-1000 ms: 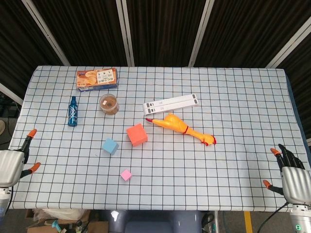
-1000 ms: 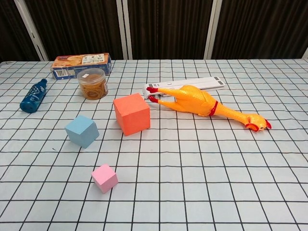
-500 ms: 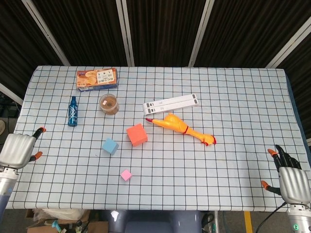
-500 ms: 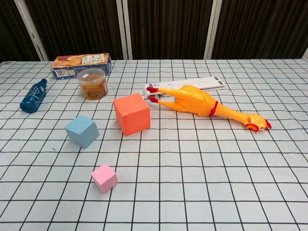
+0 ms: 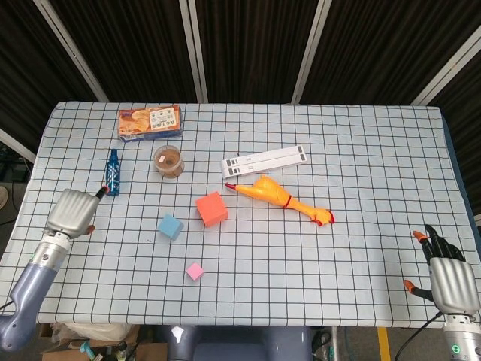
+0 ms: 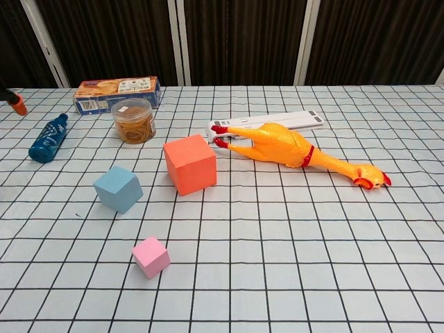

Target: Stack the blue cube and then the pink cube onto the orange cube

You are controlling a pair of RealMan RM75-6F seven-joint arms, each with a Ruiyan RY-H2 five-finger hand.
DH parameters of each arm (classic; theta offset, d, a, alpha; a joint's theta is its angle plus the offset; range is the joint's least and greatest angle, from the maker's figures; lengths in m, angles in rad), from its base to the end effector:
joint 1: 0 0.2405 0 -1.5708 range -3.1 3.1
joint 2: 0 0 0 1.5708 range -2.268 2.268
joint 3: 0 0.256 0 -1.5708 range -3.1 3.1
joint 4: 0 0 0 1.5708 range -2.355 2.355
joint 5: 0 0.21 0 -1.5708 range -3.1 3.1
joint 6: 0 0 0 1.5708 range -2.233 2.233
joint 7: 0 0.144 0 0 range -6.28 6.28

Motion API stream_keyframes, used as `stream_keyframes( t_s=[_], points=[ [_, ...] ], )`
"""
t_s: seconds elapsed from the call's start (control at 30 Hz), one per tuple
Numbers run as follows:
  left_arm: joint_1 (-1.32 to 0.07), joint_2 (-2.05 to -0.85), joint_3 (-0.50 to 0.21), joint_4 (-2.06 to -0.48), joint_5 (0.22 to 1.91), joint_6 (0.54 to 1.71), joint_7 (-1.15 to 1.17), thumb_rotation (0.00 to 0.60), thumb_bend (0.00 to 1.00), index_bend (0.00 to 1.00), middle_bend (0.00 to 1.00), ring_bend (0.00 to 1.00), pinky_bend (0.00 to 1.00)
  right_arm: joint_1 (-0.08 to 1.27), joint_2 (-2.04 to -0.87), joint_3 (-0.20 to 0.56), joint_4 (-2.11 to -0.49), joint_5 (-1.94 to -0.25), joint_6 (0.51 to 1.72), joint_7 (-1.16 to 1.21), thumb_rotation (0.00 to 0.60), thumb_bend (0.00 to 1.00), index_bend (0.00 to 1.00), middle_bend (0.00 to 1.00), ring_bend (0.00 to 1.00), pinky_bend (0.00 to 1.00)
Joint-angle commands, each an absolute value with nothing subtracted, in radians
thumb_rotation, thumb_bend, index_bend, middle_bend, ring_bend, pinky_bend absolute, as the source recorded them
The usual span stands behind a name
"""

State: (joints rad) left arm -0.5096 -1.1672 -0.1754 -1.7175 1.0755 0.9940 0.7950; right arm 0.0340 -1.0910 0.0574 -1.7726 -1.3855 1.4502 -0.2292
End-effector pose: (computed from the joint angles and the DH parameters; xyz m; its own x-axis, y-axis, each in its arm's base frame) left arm -0.2340 0.3093 0.0977 0.8136 0.1779 0.5535 0.5814 -0.2409 -0.7771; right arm -0.3055 -0.1638 0.1548 0.4658 -0.0843 0.8808 -0.8722 0.1243 0.4731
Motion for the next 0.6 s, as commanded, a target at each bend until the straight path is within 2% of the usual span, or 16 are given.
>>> stream_keyframes(
  t_s=[0.03, 0.4, 0.6],
  points=[
    [-0.571, -1.218, -0.173, -1.745, 1.007, 0.960, 0.878, 0.600, 0.00, 0.18, 1.00, 1.00, 1.00, 0.036, -1.092, 0.060, -1.769, -1.379, 1.446, -0.231, 0.600, 0.12, 0.16, 0.07, 0.17, 0.22],
    [-0.680, -1.338, -0.130, -1.763, 0.921, 0.962, 1.014, 0.600, 0.00, 0.19, 1.00, 1.00, 1.00, 0.038, -1.089, 0.060, -1.772, -1.371, 1.442, -0.232, 0.600, 0.12, 0.16, 0.07, 0.17, 0.22],
    [-0.706, -1.397, -0.122, -1.731, 0.935, 0.973, 0.998, 0.600, 0.00, 0.28, 1.00, 1.00, 1.00, 0.038, -1.087, 0.059, -1.774, -1.374, 1.441, -0.227, 0.600, 0.12, 0.16, 0.07, 0.17, 0.22]
  ],
)
